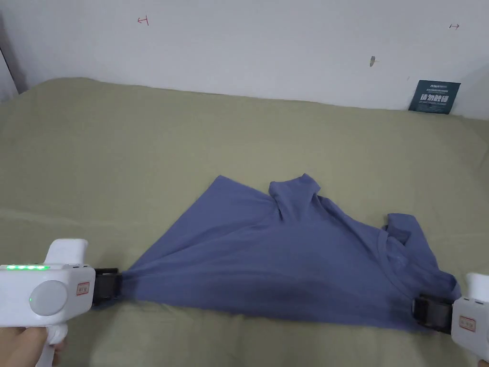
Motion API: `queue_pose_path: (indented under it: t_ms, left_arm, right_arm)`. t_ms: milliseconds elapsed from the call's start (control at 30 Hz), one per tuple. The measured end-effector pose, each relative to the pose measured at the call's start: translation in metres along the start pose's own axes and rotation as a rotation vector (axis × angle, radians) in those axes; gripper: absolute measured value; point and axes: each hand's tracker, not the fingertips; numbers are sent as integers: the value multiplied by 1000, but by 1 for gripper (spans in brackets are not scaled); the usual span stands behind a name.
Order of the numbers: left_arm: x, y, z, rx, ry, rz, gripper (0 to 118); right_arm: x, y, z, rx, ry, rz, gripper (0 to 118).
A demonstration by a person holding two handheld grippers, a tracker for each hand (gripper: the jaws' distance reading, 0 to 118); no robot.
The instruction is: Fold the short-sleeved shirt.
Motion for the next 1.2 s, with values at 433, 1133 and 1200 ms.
queue_pose_path:
  t_ms: [433,1133,1200]
  left_arm:
    - [-15,-32,43,88,-41,94,0]
    - [-20,25,-55,-133,-112,-38,62]
    - [-10,18,-59,-179,-125,-95,34]
  right_arm:
    - [-152,-38,55,182,307,122,0]
    - [-202,-43,39,140,340,183,0]
    - [-199,-41,35,132,338,180,0]
